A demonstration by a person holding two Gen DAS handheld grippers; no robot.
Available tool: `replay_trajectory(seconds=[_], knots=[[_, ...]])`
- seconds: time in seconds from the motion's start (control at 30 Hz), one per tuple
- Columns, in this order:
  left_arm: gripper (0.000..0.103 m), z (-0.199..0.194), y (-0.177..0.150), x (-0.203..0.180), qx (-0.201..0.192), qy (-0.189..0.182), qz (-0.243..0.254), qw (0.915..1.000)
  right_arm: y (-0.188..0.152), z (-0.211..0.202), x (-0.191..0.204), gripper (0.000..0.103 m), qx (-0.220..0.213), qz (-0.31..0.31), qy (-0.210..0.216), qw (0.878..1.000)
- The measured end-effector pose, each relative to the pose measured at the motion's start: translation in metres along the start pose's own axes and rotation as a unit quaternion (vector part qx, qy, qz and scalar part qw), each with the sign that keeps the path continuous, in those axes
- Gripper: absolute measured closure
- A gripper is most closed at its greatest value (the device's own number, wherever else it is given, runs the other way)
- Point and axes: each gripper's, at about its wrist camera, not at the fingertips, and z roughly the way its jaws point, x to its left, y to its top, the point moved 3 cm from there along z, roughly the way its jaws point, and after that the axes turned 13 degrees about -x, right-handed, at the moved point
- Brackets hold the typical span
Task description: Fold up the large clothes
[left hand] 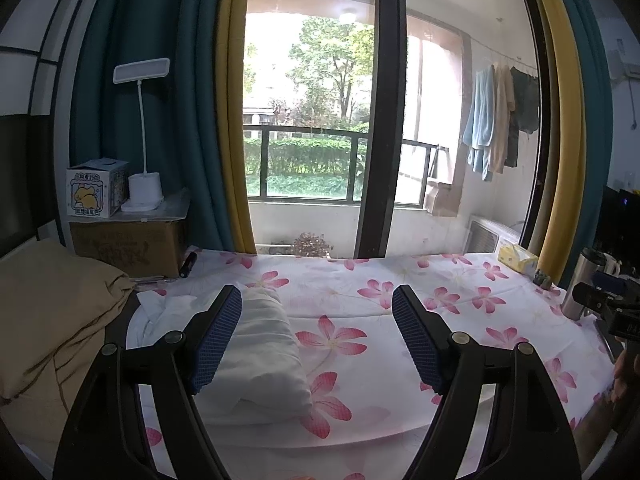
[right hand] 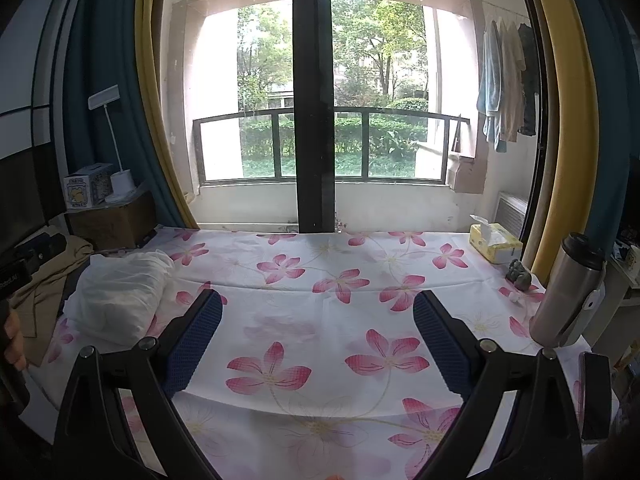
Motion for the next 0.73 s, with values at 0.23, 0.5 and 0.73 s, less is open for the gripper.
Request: replay_trajectory(seconds=[0.23,0.5,0.73], knots=[[0.023,0.0017,-0.0002,0.0008,0.003,0.0,-0.001,1.0,-0.0001,0.0005,0.0006,0.007,0.001,-0.001,0.001,1.0],[0.023,0.0009,-0.0007,0.0027,0.004,0.006,0.001,1.0,0.0014,0.0029,0.0024,0.007,0.003,-0.001,0.003,1.0],[0.023,0.0021,-0.0015,0.0083,0.005,0.008,-0.002,1.0,0.0014,0.0057,0.007,0.007,0.005,-0.003,0.009,1.0]])
